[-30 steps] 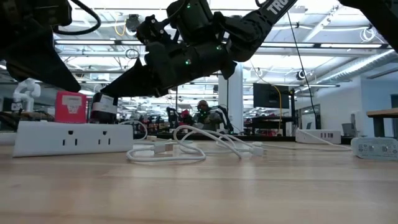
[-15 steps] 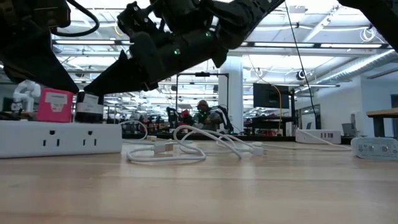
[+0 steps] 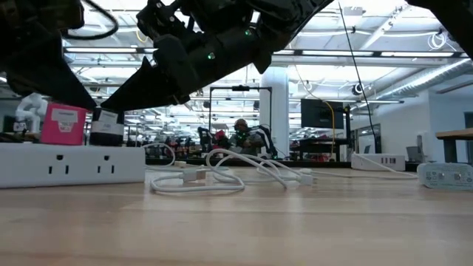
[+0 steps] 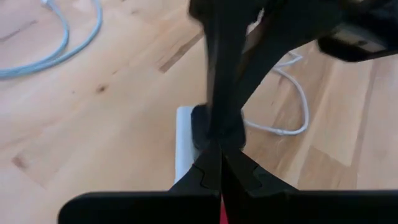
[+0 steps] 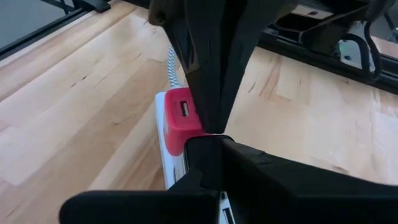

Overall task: Insert USB
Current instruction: Insert the black charger adapter into the bottom white outlet extension

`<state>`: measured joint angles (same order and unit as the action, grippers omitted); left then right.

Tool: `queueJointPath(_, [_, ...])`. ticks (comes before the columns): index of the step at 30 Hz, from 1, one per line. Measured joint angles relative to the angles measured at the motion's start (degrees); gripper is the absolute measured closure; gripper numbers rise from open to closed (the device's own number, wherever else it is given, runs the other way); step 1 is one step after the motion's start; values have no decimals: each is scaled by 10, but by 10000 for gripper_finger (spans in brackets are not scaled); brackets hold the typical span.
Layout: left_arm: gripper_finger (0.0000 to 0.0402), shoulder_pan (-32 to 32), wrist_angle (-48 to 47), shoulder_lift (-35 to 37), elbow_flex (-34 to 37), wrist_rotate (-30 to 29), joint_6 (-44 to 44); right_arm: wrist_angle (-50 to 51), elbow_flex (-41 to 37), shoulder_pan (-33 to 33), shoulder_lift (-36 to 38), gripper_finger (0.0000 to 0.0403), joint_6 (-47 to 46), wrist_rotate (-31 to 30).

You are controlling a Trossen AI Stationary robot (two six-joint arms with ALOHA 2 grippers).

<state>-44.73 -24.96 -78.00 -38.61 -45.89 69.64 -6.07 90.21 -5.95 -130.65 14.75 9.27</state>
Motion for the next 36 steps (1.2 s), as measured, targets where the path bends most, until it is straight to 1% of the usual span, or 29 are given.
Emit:
queueJointPath(4, [402, 3, 25, 5, -1, -8, -25, -6, 0, -5, 0, 403, 5, -2])
queueJointPath(9, [402, 16, 32, -3, -2, 1, -25, -5, 2, -7, -1, 401, 3, -2])
queueJointPath(15, [402, 21, 43, -13, 1, 13, -25, 1, 1, -8, 18, 394, -31, -4])
queueJointPath(22, [402, 21, 44, -15, 3, 28, -32, 50, -3, -9, 62, 365, -51, -3])
queueJointPath(27, [402, 22, 60, -15, 3, 29, -56, 59, -1, -9, 91, 341, -55, -3])
queueJointPath(29, [402, 24, 84, -15, 3, 28, -73, 75, -1, -9, 102, 334, -55, -3])
queueJointPath(32, [402, 27, 120, -15, 3, 26, -105, 116, -1, -9, 131, 337, -53, -4])
queueJointPath(36, [402, 43, 140, -16, 3, 39, -129, 234, 1, -8, 172, 367, -53, -14])
